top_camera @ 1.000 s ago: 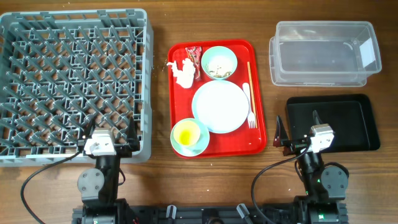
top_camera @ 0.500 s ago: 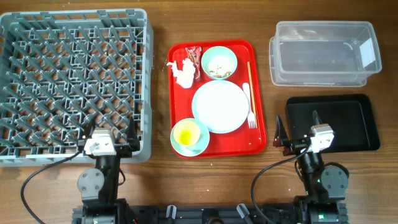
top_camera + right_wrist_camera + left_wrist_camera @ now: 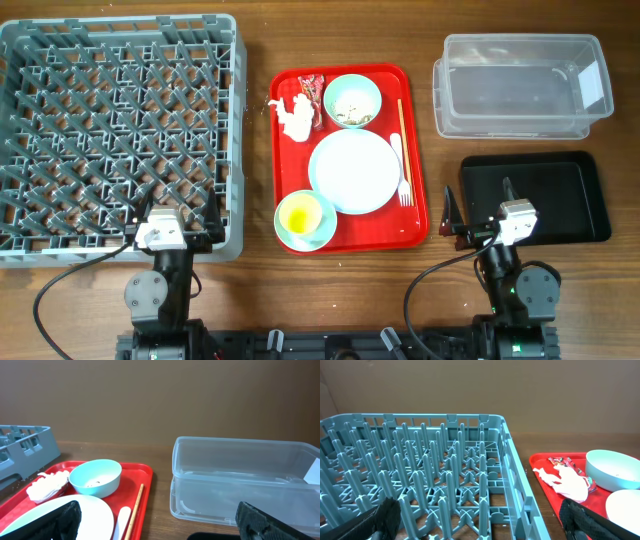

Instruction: Sort waste into correct bins and load items into the dishwasher rack

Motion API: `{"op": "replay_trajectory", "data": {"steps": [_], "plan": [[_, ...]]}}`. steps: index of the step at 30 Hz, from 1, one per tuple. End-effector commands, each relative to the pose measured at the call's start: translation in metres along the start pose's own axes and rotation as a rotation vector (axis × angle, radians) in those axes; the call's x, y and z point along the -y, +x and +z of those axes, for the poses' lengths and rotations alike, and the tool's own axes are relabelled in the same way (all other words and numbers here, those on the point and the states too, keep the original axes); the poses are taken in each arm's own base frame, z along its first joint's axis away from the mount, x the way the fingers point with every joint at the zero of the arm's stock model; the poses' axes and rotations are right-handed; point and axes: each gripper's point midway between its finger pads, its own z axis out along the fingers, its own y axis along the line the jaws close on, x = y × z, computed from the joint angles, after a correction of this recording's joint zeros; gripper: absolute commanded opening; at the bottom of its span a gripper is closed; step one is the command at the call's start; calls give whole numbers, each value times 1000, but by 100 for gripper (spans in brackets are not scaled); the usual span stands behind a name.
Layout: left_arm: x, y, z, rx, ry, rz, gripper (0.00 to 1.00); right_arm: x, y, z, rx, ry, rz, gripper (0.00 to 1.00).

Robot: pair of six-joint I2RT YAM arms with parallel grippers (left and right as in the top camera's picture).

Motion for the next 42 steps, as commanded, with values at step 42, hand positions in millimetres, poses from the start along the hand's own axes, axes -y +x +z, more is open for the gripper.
{"op": "replay_trajectory", "data": {"steps": [42], "plan": [[166, -191, -67, -49, 1292, -183, 100, 2, -3, -1, 12, 16, -4, 100]]}}
